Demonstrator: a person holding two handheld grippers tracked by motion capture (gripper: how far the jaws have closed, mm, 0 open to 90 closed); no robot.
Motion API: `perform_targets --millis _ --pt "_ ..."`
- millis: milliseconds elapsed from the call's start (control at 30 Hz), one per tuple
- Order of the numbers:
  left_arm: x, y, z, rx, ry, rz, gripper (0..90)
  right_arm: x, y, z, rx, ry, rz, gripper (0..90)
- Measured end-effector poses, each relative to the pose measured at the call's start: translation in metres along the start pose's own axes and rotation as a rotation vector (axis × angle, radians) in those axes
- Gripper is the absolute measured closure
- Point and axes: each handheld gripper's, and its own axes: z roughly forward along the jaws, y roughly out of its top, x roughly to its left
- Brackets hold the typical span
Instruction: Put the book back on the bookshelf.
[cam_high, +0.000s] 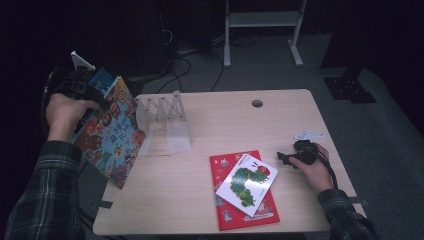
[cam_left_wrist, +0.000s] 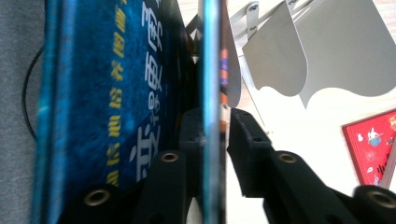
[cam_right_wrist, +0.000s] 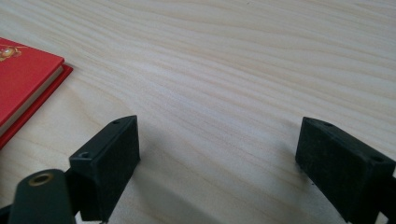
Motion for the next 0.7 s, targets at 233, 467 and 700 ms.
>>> perform_targets --millis 233,467,700 --pt "0.002 -0.005 -0.016 -0.065 -0.028 0.016 70.0 0.000 0.000 0.000 0.001 0.000 0.002 12.7" --pt "-0.005 -0.007 -0.041 -0.148 -0.084 0.054 73.8 0.000 0.000 0.000 0.001 0.000 0.000 12.6" --pt "-0.024 -0.010 -0.039 -0.134 -0.120 0.122 88.4 0.000 0.000 0.000 0.000 0.000 0.001 12.7"
